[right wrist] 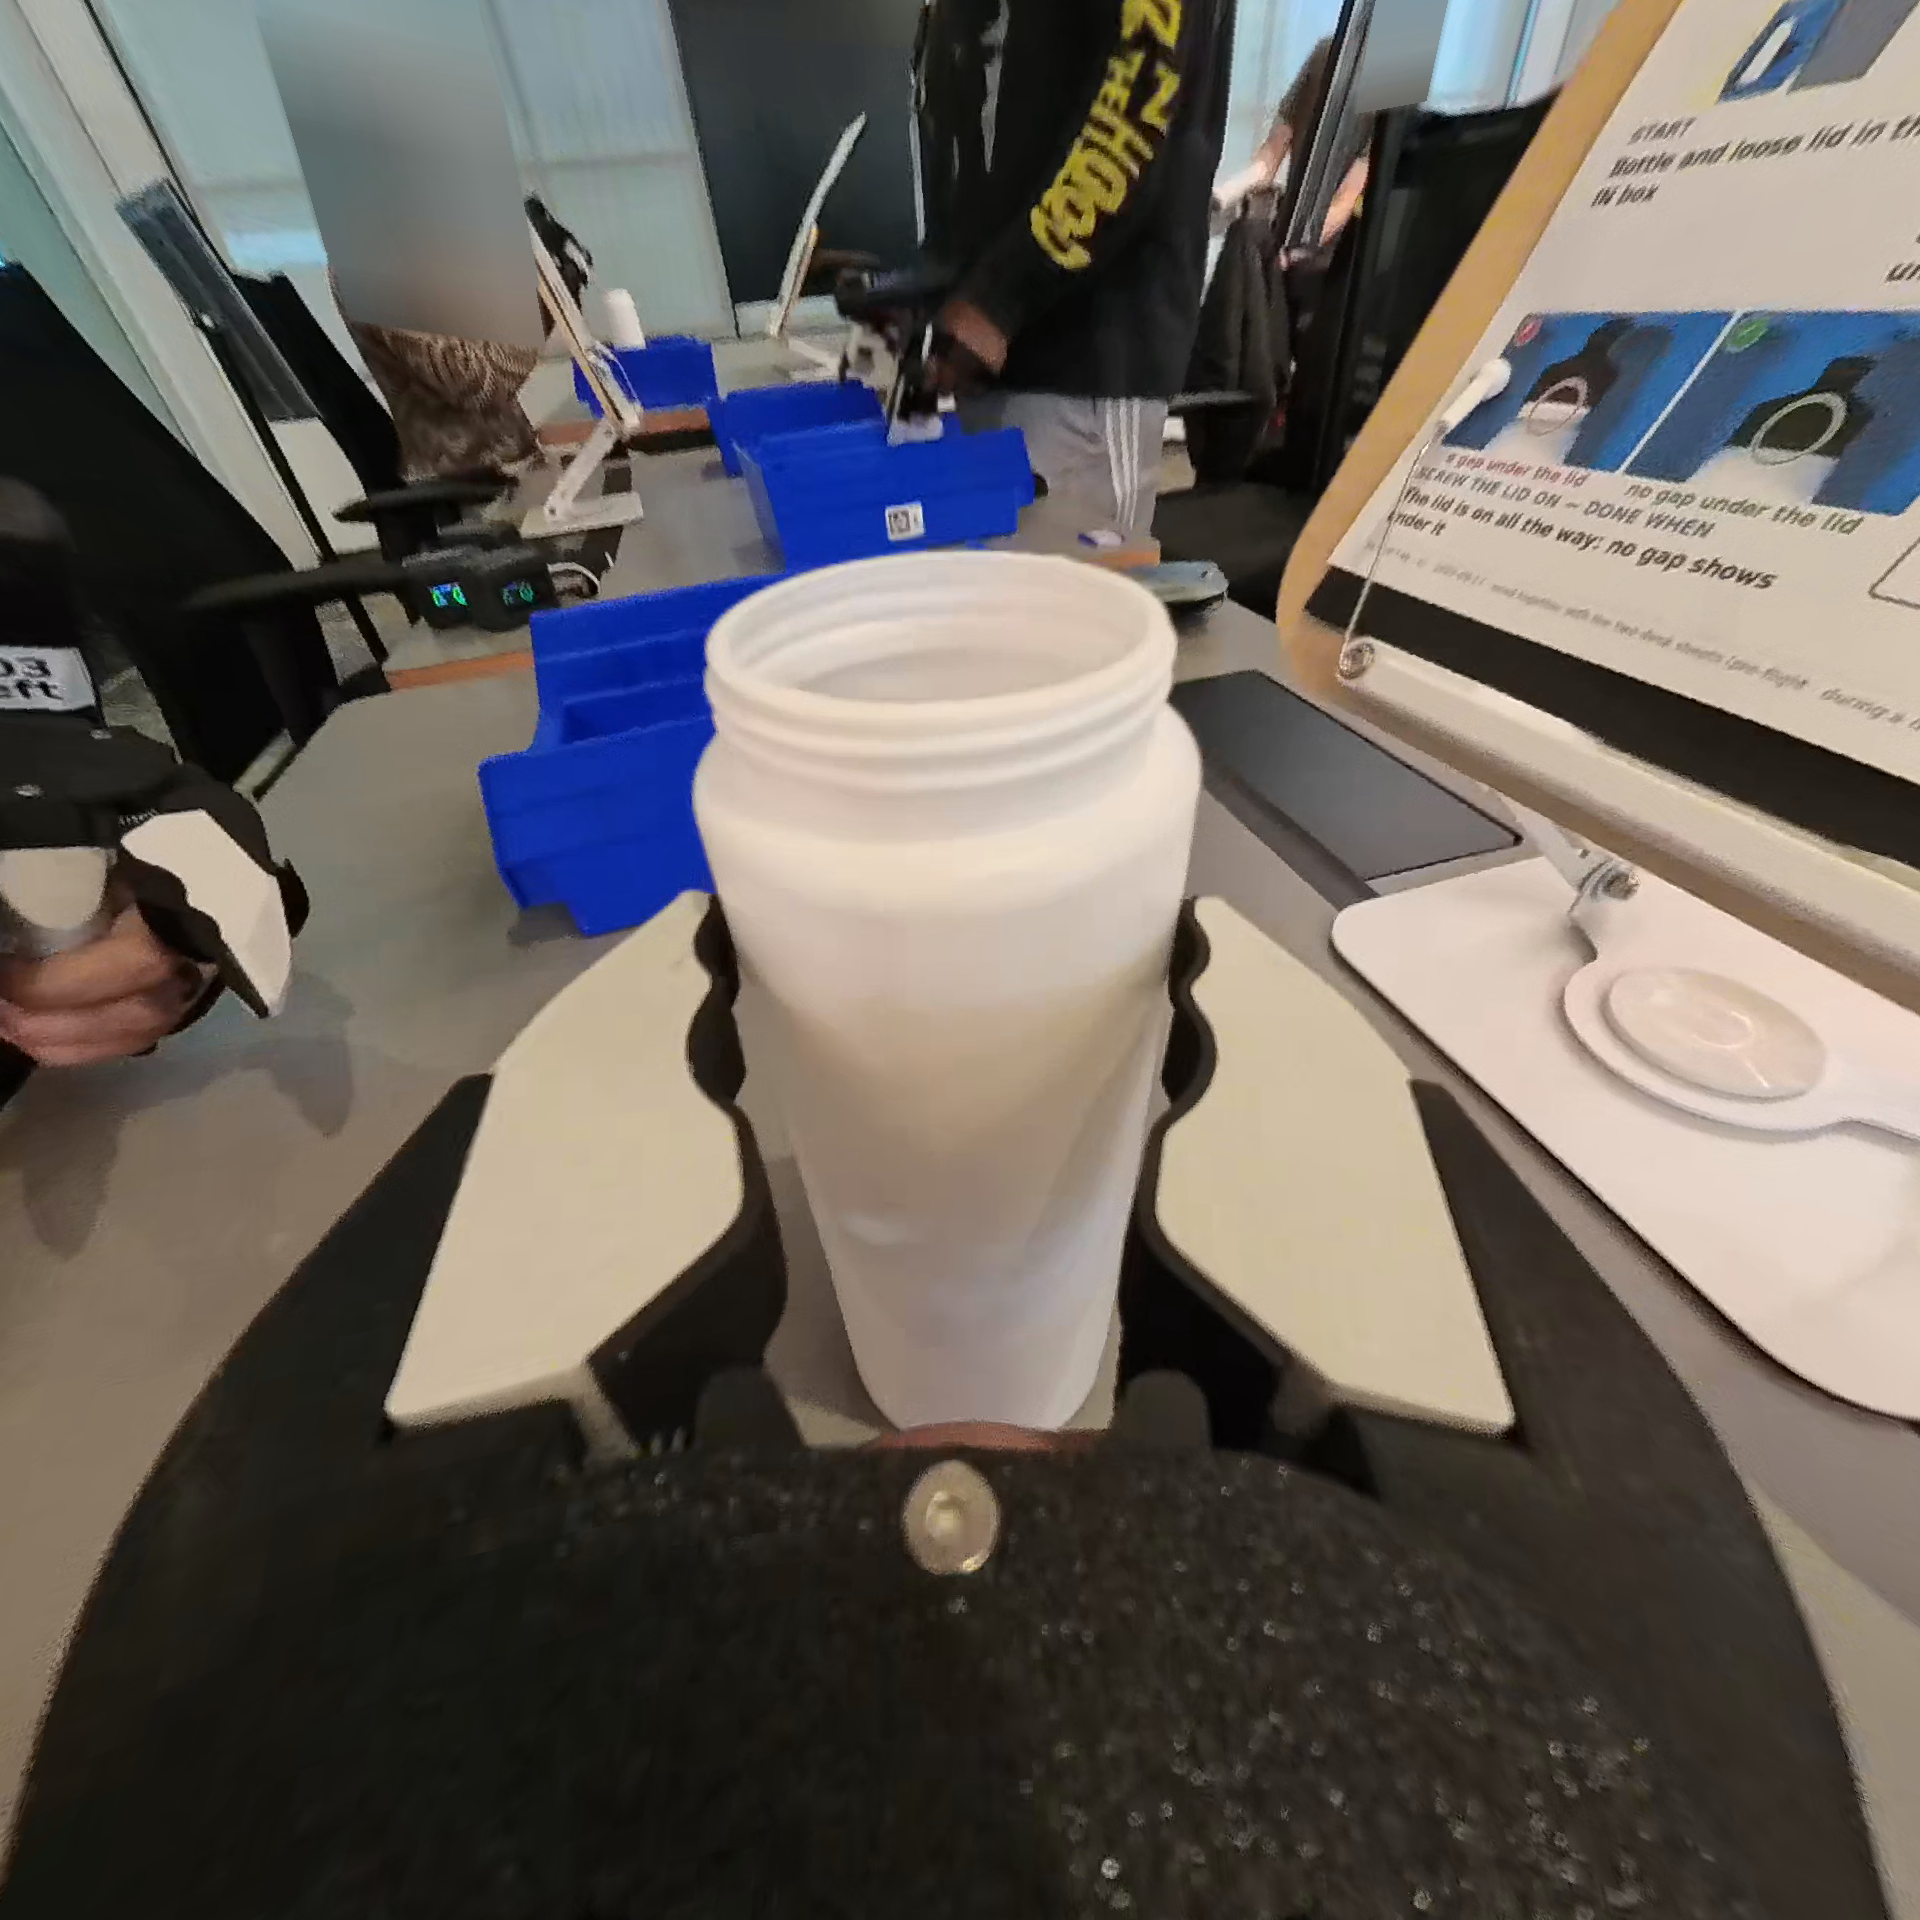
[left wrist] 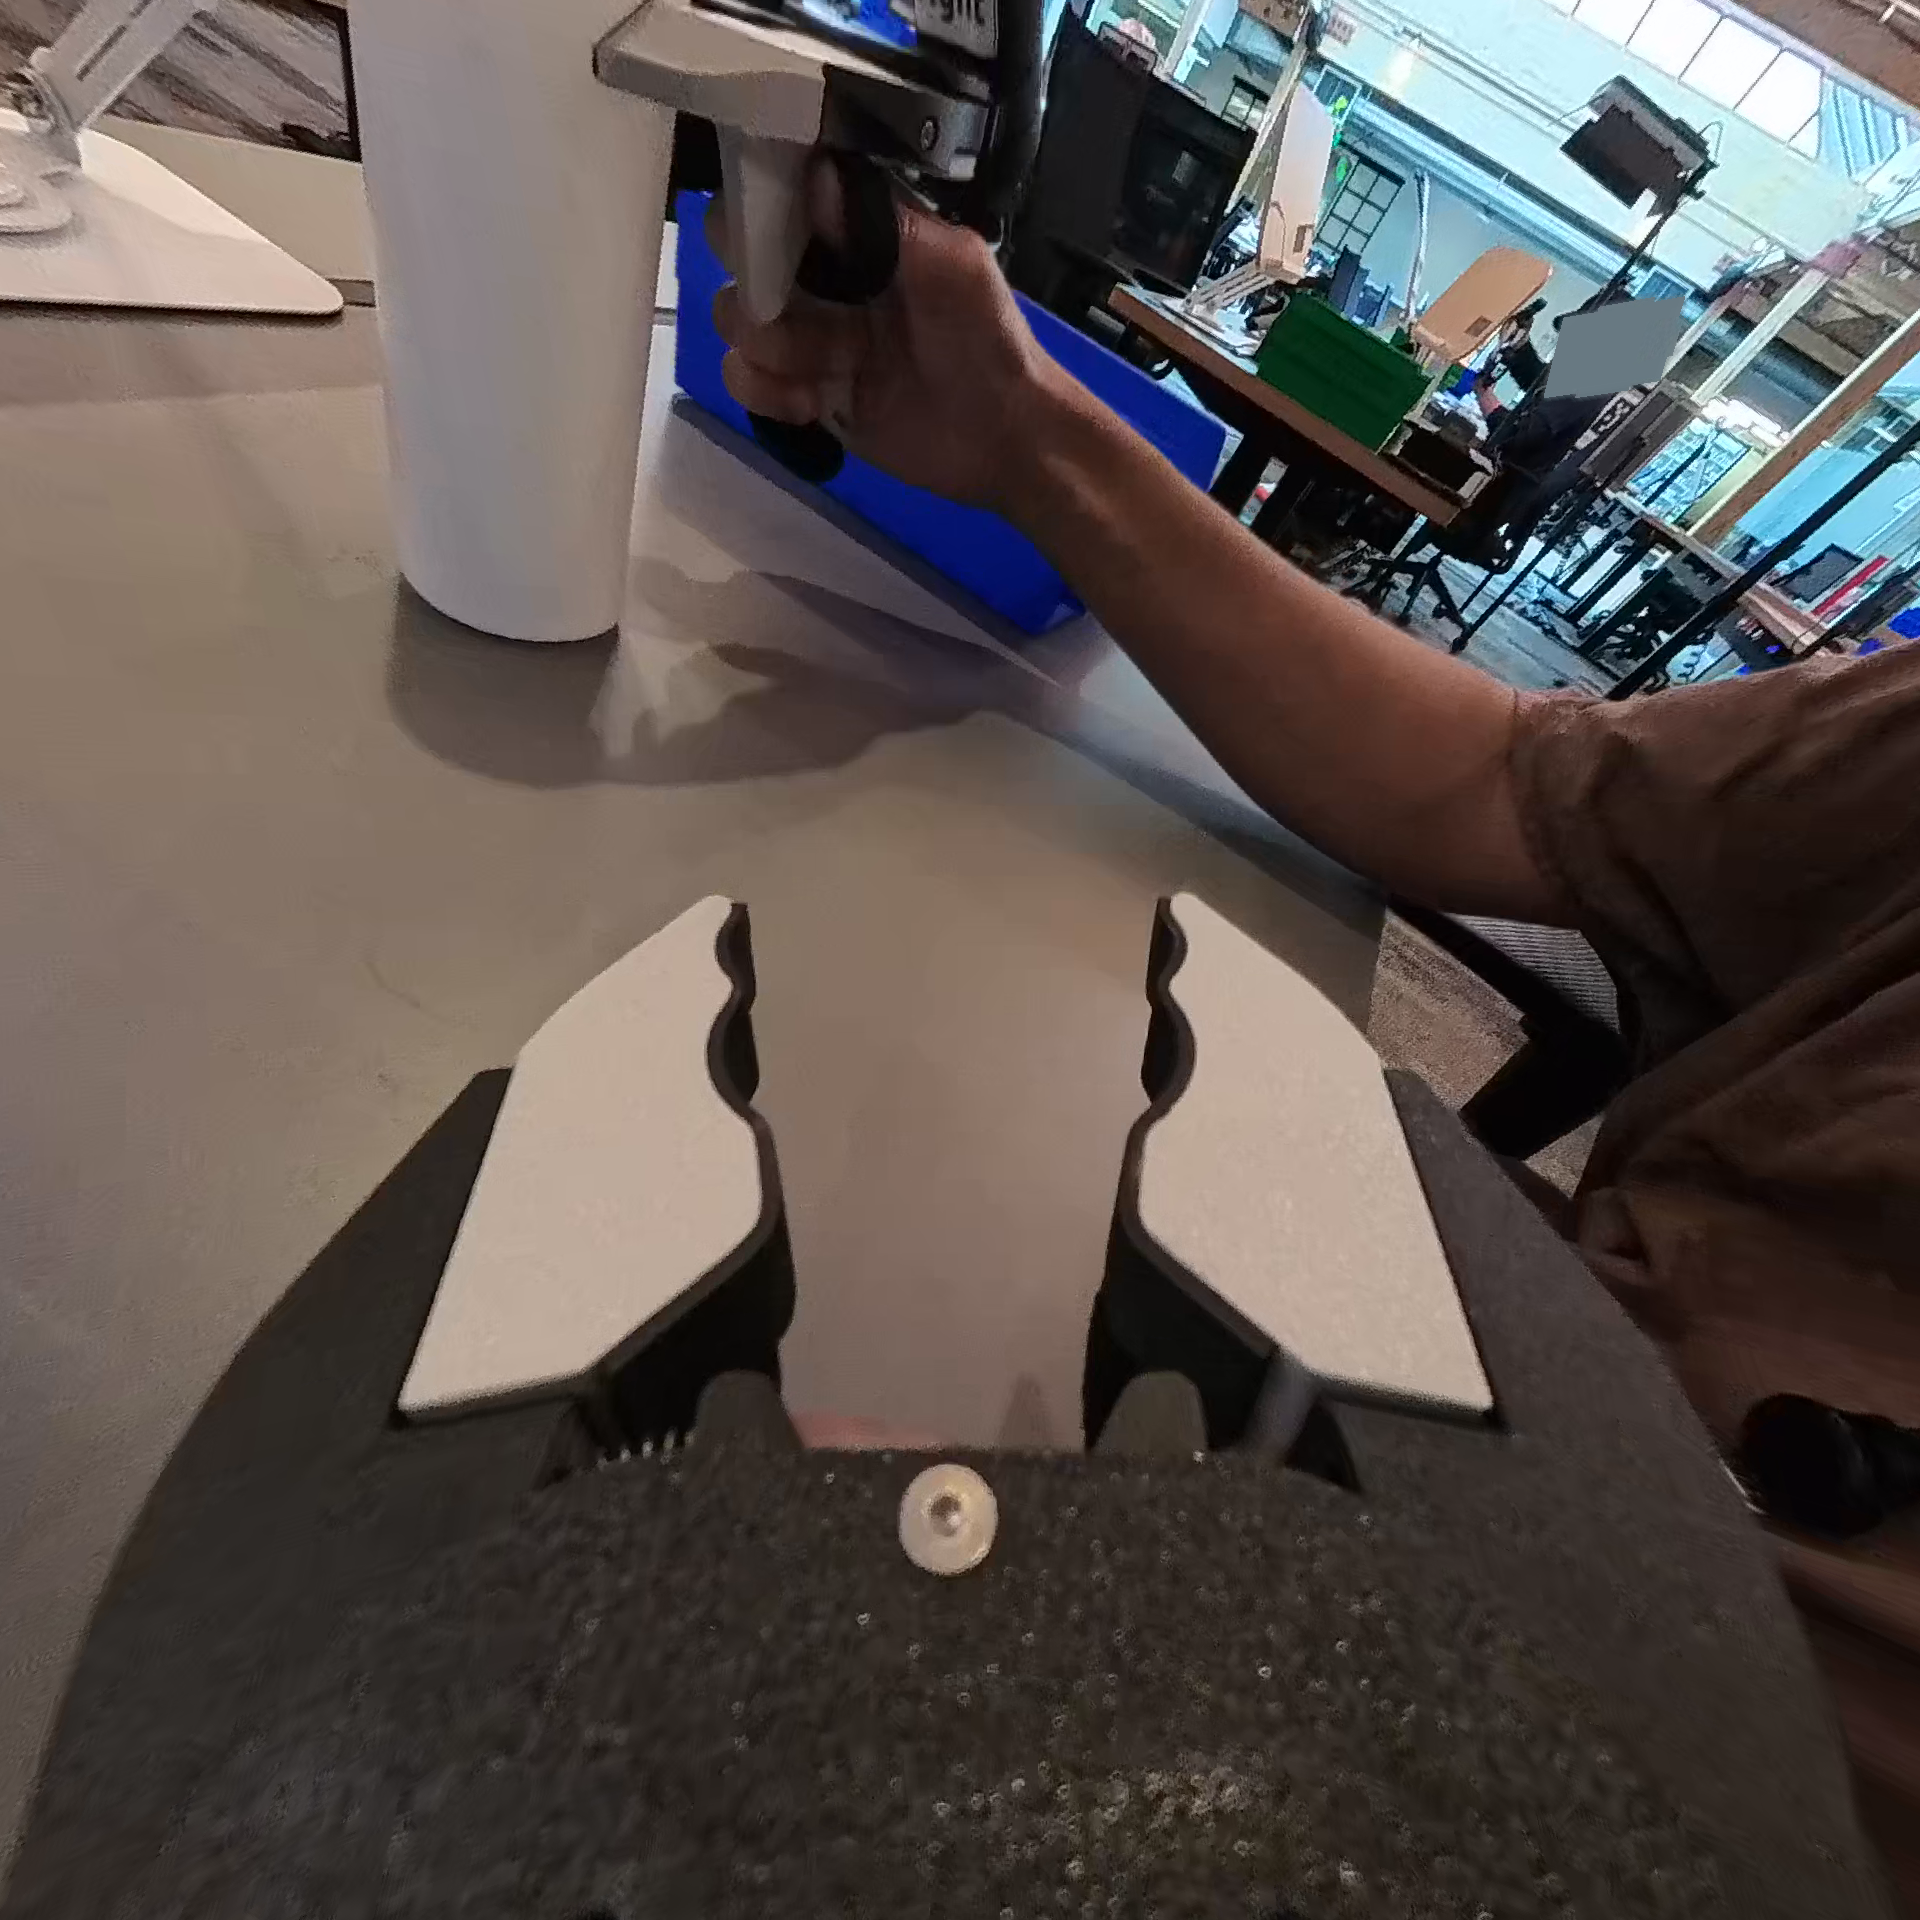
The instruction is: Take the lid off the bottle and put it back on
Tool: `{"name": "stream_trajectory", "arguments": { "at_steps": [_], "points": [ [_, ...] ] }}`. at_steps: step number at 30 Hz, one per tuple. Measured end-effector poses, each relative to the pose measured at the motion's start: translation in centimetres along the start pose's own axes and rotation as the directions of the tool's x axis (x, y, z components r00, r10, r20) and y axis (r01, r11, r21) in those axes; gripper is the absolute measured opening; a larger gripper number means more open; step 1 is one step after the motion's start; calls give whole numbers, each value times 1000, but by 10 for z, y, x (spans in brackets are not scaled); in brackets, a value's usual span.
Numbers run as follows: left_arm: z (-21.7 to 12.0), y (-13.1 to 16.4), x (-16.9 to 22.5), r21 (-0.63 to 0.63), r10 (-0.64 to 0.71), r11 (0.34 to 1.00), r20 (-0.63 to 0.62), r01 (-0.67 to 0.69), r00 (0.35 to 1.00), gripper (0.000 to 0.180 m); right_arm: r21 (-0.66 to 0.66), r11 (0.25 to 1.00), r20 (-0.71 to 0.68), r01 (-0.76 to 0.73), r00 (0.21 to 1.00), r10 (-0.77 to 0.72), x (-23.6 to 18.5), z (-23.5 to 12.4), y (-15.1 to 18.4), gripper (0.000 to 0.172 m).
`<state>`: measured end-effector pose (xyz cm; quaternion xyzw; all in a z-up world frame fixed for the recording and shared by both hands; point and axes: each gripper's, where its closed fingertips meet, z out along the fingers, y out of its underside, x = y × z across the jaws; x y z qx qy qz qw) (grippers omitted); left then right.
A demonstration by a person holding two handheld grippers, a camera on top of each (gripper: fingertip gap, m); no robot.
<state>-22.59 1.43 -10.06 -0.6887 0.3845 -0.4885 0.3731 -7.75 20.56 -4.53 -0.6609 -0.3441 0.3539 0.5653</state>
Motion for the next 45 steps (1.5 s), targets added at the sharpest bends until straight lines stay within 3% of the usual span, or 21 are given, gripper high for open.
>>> {"name": "stream_trajectory", "arguments": {
  "at_steps": [3,11,14,17,18,20,21,22,24,30,35,38,43,45],
  "points": [
    [-1,0,-2,-4,7,1000,11,-7,1000,72,60,998,9,-2,1000,2,-1,0,-1,79],
    [-3,-4,-4,-34,60,998,64,-58,996,70,12,999,36,51,998,-51,-9,5,1,79],
    [-22,-27,-8,-80,104,992,120,-95,987,70,10,998,36,54,998,-54,-10,5,1,79],
    [-60,-59,-44,-253,194,959,269,-125,943,74,18,999,34,51,998,-52,-9,6,1,79],
    [-76,-70,-67,-340,249,932,348,-126,904,76,20,998,34,52,998,-52,-9,5,1,79],
    [-119,-97,-132,-549,455,829,548,-108,702,77,25,998,34,51,998,-52,-9,6,1,79],
    [-137,-107,-161,-650,540,758,580,-54,609,79,24,998,34,52,998,-53,-9,6,1,79],
    [-147,-110,-185,-722,583,691,576,23,573,80,23,998,33,51,998,-52,-9,6,1,79],
    [-152,-116,-231,-805,620,571,552,162,558,80,20,998,32,52,998,-52,-9,6,1,79],
    [-147,-87,-322,-850,554,132,490,510,673,90,9,998,26,57,998,-57,-10,6,1,79],
    [-142,-63,-345,-785,502,-86,498,614,707,92,1,998,27,56,998,-56,-9,5,2,79],
    [-134,-58,-352,-782,476,-76,516,618,712,82,1,998,26,56,998,-56,-10,5,2,79],
    [-137,-59,-349,-781,490,-82,509,619,708,92,-3,998,24,57,998,-57,-10,6,2,79],
    [-135,-61,-350,-789,488,-39,520,613,701,91,-4,998,25,57,998,-57,-10,6,2,79]
  ]
}}
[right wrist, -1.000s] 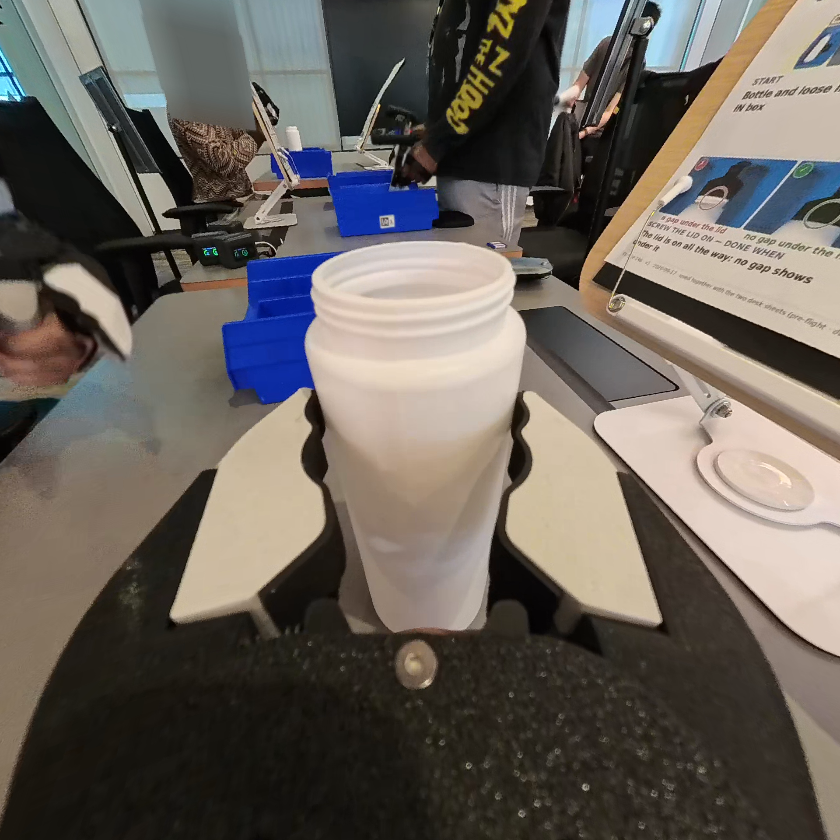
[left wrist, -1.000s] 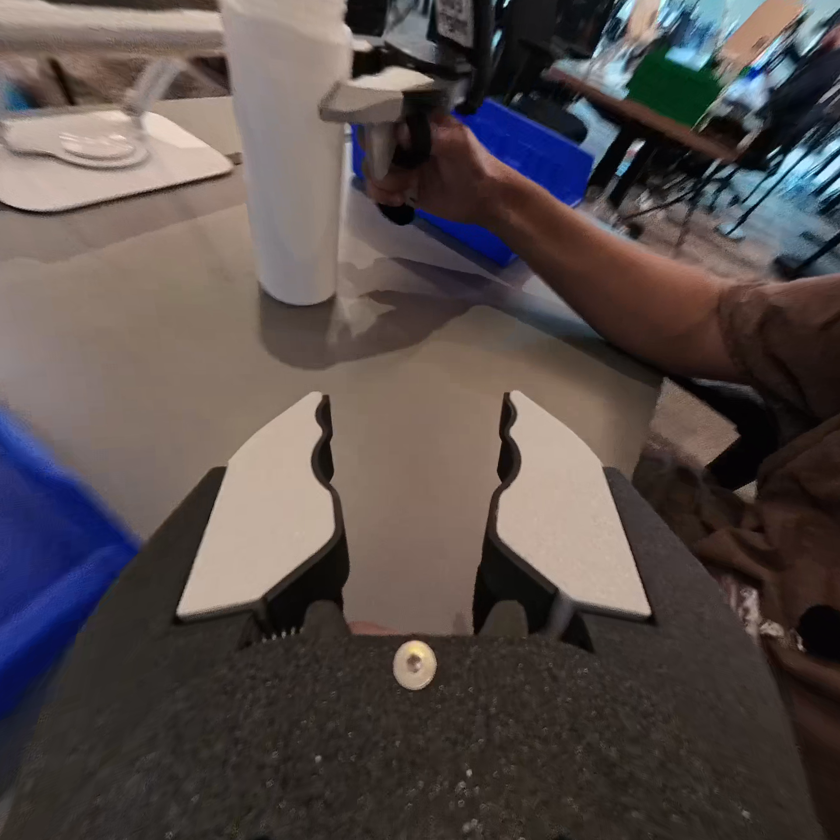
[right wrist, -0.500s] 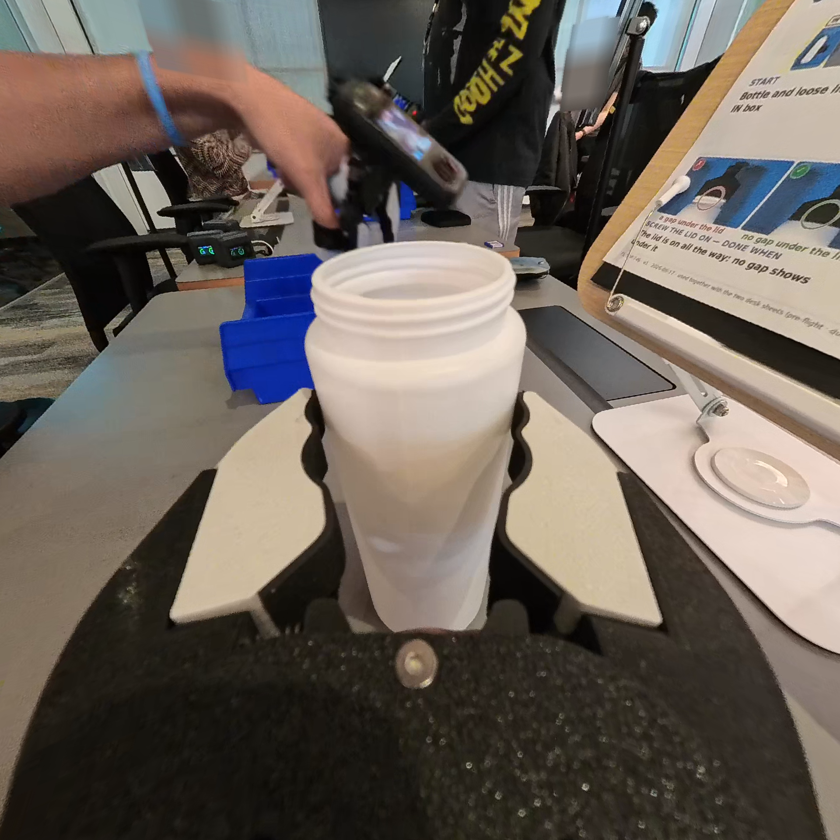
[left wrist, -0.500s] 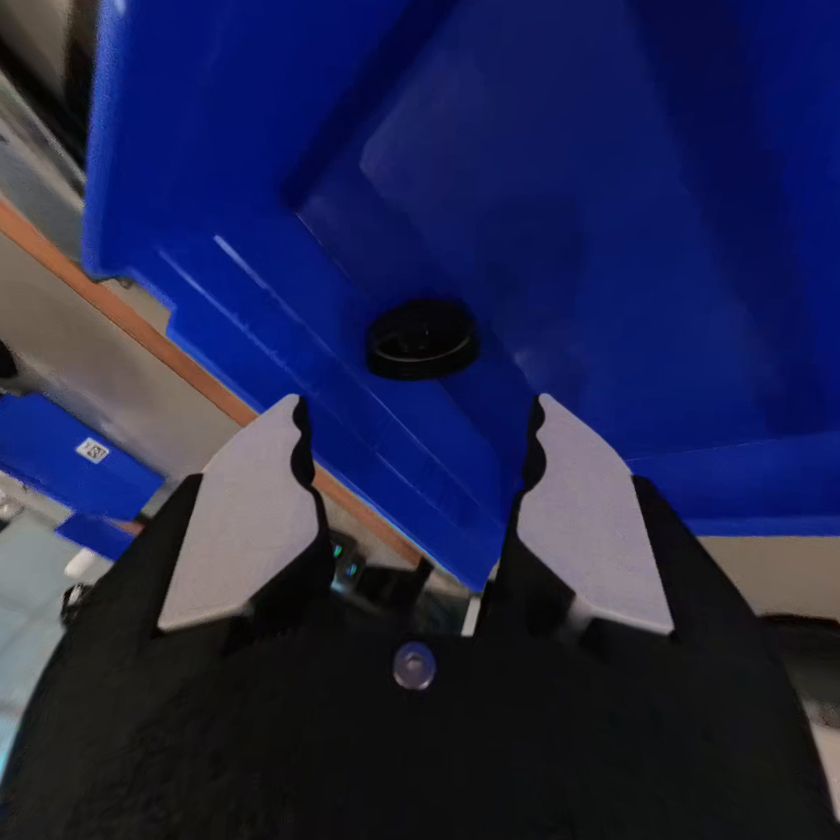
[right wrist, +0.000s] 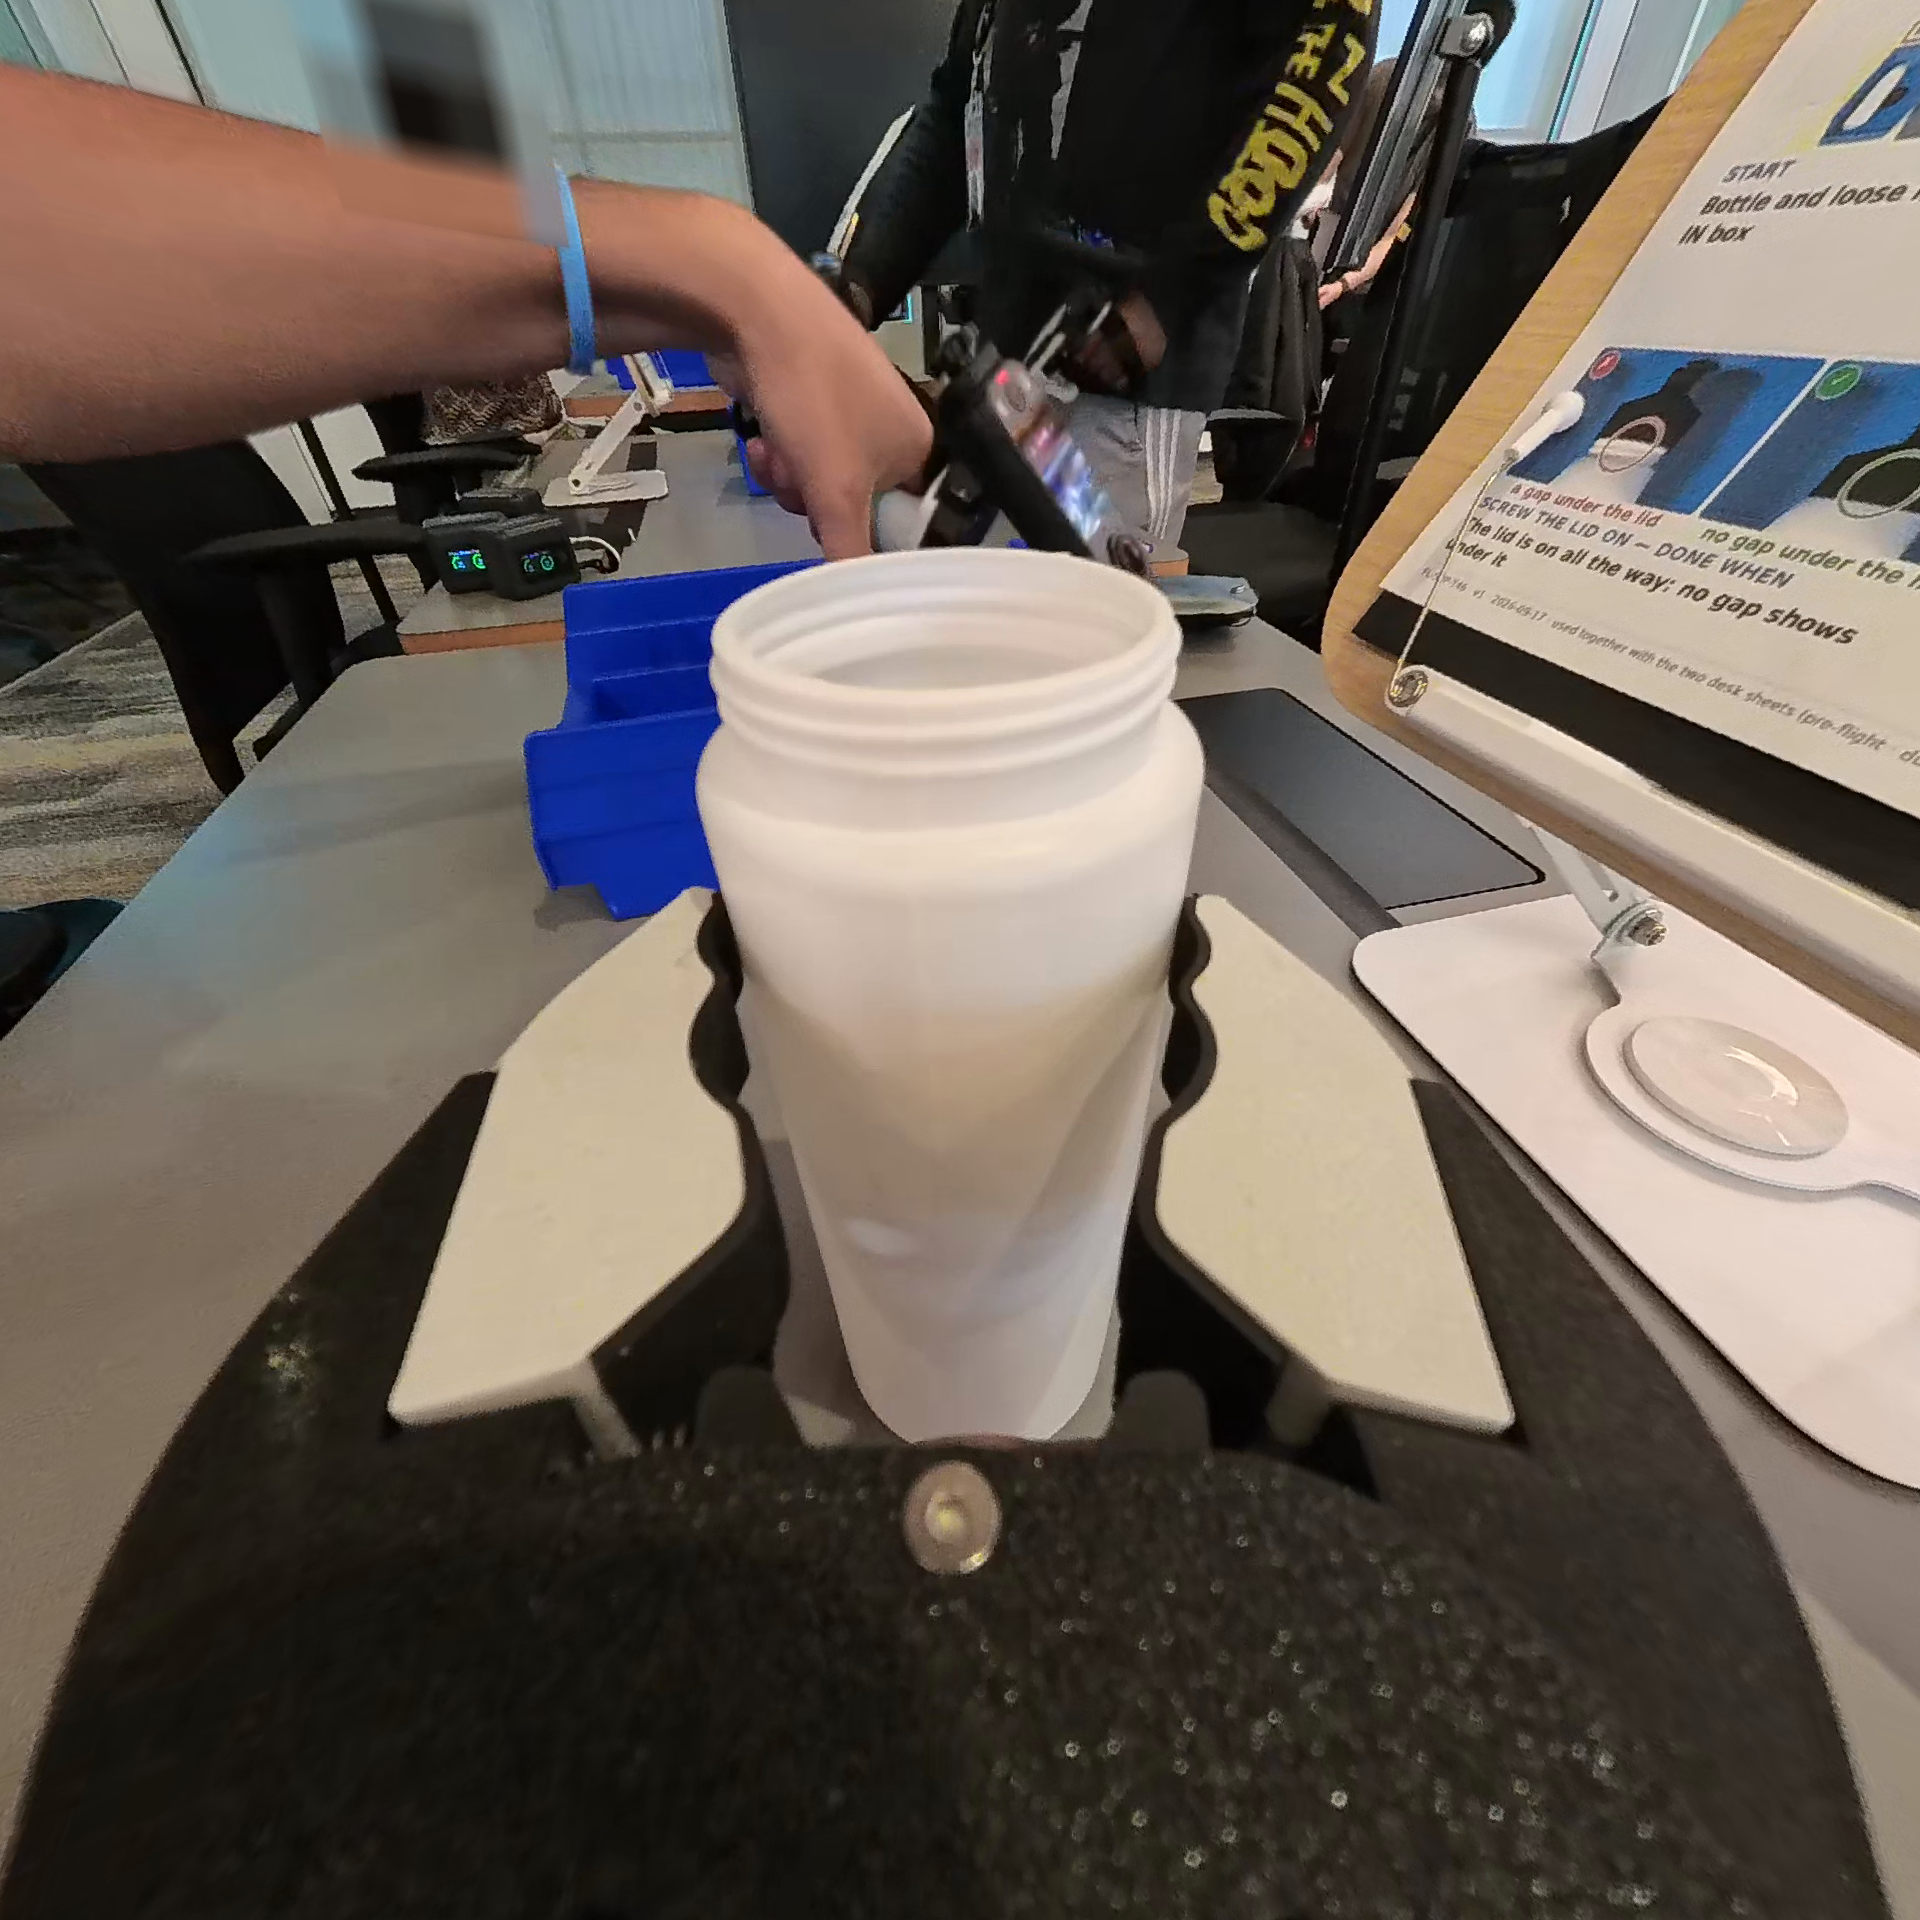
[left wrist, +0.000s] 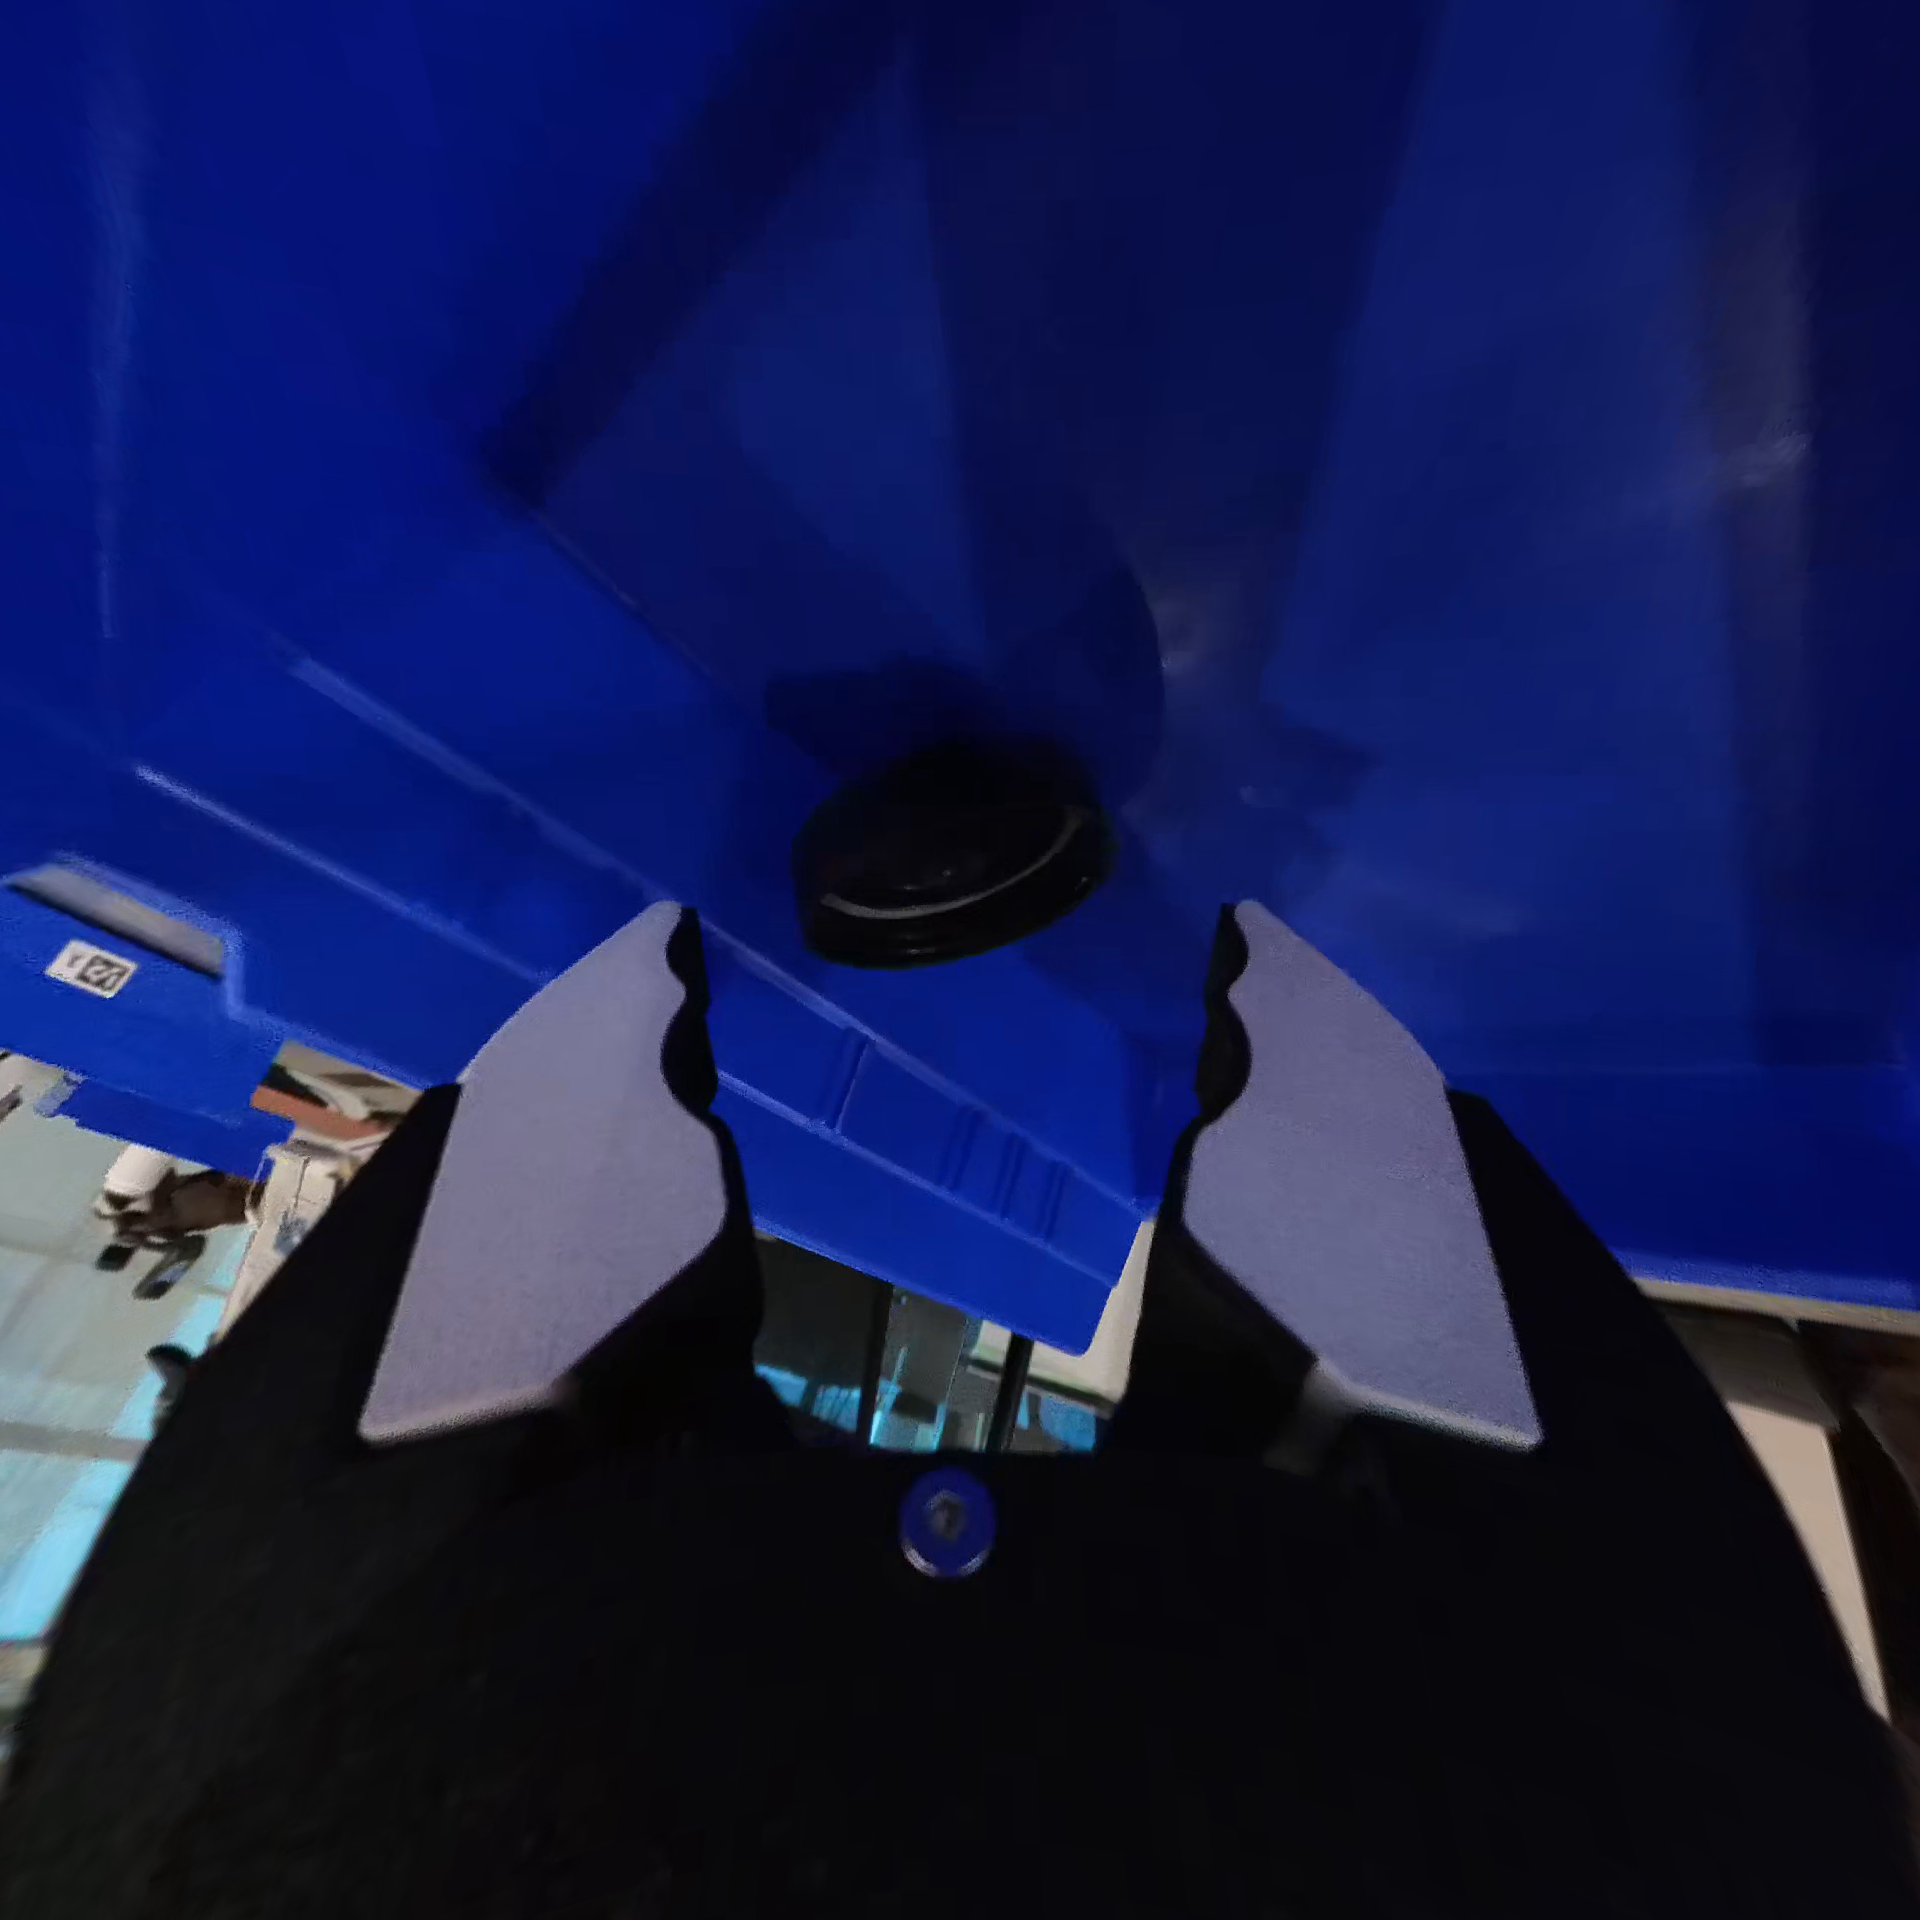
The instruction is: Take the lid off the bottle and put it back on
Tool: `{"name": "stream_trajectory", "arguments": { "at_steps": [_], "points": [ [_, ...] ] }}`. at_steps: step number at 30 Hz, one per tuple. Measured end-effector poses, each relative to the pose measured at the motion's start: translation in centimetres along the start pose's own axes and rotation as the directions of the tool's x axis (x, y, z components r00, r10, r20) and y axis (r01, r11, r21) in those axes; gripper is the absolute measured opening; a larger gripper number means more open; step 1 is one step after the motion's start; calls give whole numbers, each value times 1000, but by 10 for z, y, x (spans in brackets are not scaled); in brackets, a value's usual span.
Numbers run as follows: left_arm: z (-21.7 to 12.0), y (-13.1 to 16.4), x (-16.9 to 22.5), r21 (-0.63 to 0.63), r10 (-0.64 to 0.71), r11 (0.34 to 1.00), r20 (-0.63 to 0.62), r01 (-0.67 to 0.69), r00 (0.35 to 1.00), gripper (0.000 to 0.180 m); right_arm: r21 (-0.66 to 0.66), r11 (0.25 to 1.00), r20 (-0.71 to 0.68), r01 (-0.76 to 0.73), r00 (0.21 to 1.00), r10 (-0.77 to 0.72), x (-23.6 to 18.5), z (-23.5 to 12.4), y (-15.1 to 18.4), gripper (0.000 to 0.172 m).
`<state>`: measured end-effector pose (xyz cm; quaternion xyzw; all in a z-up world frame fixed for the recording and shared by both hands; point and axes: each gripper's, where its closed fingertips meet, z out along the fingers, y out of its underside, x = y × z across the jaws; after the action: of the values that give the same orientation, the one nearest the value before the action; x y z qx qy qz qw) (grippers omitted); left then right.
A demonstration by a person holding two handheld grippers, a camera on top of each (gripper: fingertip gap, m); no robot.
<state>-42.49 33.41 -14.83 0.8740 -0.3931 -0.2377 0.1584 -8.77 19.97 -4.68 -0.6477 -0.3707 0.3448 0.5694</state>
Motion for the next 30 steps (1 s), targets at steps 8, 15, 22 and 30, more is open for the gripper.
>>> {"name": "stream_trajectory", "arguments": {
  "at_steps": [8,15,22,30],
  "points": [
    [7,-1,3,51,-22,998,-42,24,999,88,-5,1000,1,2,1000,-2,-1,2,0,79],
    [28,-10,-4,140,-98,986,11,96,995,79,-7,1000,2,4,1000,-4,-2,2,0,79],
    [21,-10,0,338,-161,929,5,150,987,74,-16,1000,2,7,1000,-7,-3,2,0,79],
    [-39,-20,23,760,-155,422,-476,494,866,74,-21,1000,-2,10,1000,-10,-4,2,0,79]
  ]
}}
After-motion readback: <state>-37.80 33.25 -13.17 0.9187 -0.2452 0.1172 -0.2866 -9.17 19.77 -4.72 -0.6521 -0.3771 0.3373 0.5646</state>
